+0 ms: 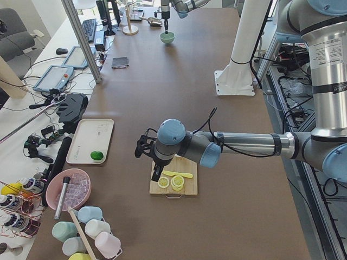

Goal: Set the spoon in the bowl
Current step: 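Reach the right gripper to the pale green bowl and grasp its rim, then slide the green bowl with the right gripper toward the table center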

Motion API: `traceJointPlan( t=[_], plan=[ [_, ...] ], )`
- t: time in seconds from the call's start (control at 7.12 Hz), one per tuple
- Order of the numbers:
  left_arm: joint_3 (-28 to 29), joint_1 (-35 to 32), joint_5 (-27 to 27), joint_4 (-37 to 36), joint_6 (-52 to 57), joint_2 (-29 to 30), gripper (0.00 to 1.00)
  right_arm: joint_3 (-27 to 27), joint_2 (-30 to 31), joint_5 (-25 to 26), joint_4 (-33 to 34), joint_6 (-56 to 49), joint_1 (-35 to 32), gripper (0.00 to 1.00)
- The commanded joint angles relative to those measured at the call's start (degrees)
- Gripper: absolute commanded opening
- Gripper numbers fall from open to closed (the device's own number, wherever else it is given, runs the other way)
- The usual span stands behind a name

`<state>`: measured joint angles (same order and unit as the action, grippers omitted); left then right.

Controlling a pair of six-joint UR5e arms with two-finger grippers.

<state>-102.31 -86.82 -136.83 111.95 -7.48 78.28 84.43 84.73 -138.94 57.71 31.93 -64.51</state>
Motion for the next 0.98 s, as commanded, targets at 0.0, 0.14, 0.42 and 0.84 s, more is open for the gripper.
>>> traceJointPlan(
  t=[0.0,0.14,0.42,0.84],
  plan=[
    [-1.83,6.01,0.25,4.03,-12.13,-0.40,0.98,4.93,-1.23,-1.77,0.21,8.97,0.52,0.00],
    [-1.75,10.22,1.47,5.03,-16.90,-0.76,0.97,7.57,-2.02,-1.78,-0.05,15.21,3.22,0.00],
    [-0.71,19.45,5.95,7.31,-27.28,0.28,0.96,14.68,-5.17,4.59,0.04,31.36,14.26,0.00],
    [5.52,25.28,9.65,7.41,-32.60,7.84,0.91,14.97,-14.31,18.41,0.48,47.83,30.02,0.00]
  ],
)
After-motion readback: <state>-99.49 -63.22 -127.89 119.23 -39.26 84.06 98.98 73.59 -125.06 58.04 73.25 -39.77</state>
